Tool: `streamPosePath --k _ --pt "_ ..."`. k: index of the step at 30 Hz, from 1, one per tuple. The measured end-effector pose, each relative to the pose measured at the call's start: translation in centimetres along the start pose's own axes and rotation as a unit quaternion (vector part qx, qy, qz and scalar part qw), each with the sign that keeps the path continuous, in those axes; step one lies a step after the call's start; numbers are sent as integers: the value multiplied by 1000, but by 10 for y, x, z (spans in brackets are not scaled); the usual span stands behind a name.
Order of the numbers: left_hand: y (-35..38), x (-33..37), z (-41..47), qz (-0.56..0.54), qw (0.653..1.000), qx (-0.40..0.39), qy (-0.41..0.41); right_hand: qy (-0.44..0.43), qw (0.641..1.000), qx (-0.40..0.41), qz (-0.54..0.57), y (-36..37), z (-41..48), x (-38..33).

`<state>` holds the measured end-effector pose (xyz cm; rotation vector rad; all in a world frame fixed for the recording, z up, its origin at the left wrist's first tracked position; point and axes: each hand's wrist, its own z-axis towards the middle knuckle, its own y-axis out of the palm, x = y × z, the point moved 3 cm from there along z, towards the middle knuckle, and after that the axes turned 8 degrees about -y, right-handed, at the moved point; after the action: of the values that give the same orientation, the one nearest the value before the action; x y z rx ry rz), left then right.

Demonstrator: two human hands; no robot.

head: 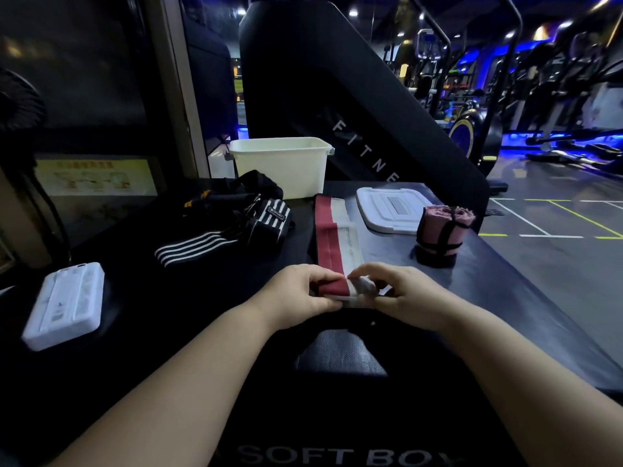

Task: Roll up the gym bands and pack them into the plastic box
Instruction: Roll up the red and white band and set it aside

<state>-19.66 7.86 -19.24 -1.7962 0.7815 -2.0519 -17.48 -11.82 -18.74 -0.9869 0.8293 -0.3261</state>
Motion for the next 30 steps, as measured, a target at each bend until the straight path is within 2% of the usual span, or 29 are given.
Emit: streamPosePath --k 3,9,13,21,25,30 --pt "-3 0 6 14 1000 -7 -12 21 999 -1 32 -2 4 5" --pt "-5 2 19 35 997 -29 -65 -12 1000 -7 12 -7 17 4" --pt "-5 -1 30 12 992 -31 -120 37 998 -38 41 -8 27 3" --pt "-7 -2 46 5 985 -41 -165 96 989 -74 89 -8 42 13" --pt "-8 3 52 24 984 -46 -172 79 982 -62 158 -8 45 18" --pt "-16 1 57 64 981 -30 -181 85 981 -92 149 -13 52 21"
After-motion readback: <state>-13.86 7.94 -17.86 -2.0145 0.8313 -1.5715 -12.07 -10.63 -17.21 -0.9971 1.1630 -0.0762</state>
